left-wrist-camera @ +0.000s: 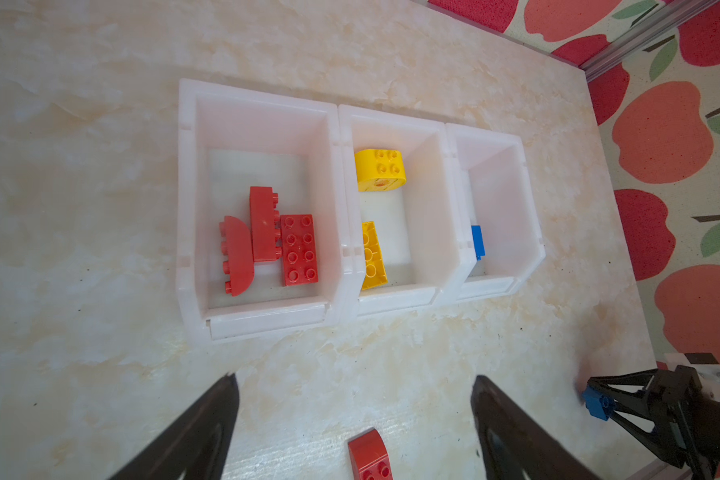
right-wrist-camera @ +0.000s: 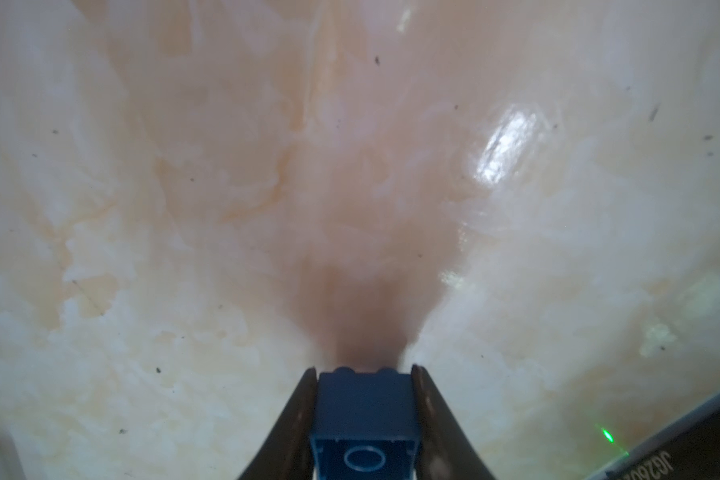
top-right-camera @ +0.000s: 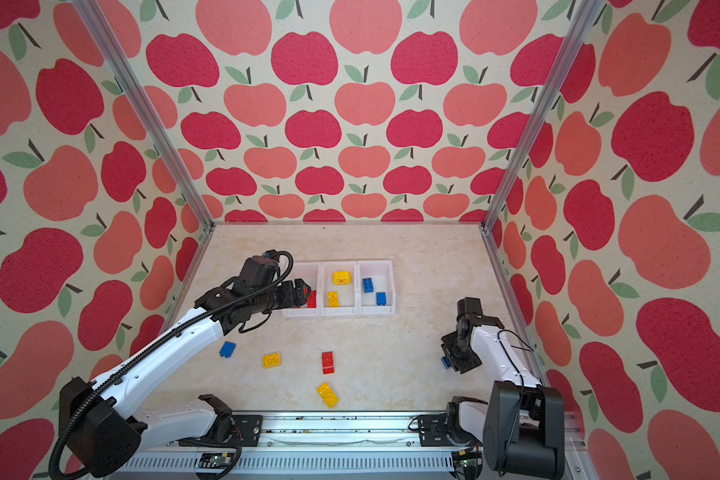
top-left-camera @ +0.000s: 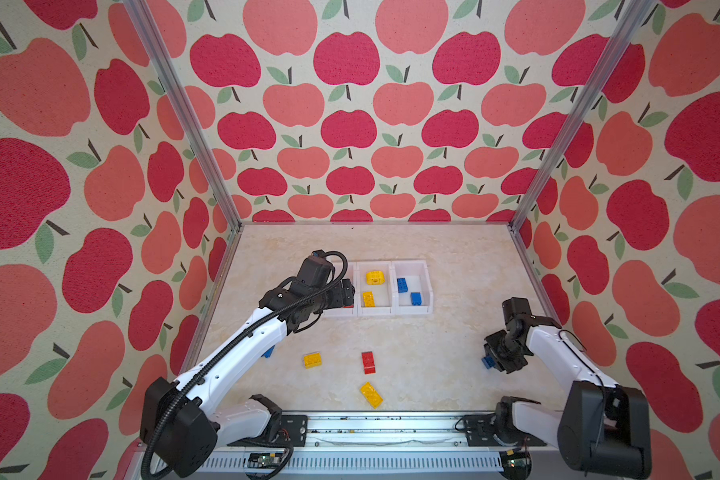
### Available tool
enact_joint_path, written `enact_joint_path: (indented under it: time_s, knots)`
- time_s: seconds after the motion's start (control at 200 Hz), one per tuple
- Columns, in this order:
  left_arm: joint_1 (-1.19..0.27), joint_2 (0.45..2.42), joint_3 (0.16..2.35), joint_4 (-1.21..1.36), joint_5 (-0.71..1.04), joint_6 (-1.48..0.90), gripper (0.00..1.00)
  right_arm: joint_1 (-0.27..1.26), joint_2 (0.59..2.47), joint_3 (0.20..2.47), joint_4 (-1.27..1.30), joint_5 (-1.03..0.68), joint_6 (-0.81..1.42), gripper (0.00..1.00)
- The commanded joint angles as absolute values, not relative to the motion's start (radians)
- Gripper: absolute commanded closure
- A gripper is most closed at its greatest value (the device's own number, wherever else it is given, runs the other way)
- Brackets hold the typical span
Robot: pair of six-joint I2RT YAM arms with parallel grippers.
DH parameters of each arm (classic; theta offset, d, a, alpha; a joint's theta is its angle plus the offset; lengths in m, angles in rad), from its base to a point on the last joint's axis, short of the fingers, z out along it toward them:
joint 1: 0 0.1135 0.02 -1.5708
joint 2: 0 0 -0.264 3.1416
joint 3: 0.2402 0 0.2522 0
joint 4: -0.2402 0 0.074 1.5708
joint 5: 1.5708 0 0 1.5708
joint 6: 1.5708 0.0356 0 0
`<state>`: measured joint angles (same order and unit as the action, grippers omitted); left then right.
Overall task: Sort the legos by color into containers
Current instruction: 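Carry the blue brick with the right gripper over the farthest compartment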
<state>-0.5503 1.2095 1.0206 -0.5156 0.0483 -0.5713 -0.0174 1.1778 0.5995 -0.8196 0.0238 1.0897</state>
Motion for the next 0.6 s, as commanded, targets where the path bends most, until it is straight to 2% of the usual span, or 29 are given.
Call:
enact_joint_path:
  time_s: [0.0, 0.35, 0.59]
  knots:
    - [-0.546, 1.189, 1.001, -0.543, 0.026, -0.591, 0.1, 0.014, 1.158, 0.639, -0.88, 0.017, 1.051, 0.78]
    - [-0.545, 1.158, 0.984, -0.554, 0.014, -0.596, 0.09, 0.13, 1.156, 0.71, -0.896, 0.027, 1.056, 0.79]
    - [-0.542, 1.136, 0.962, -0.565, 0.012, -0.606, 0.08, 0.246, 1.233, 0.837, -0.896, 0.065, 1.02, 0.79]
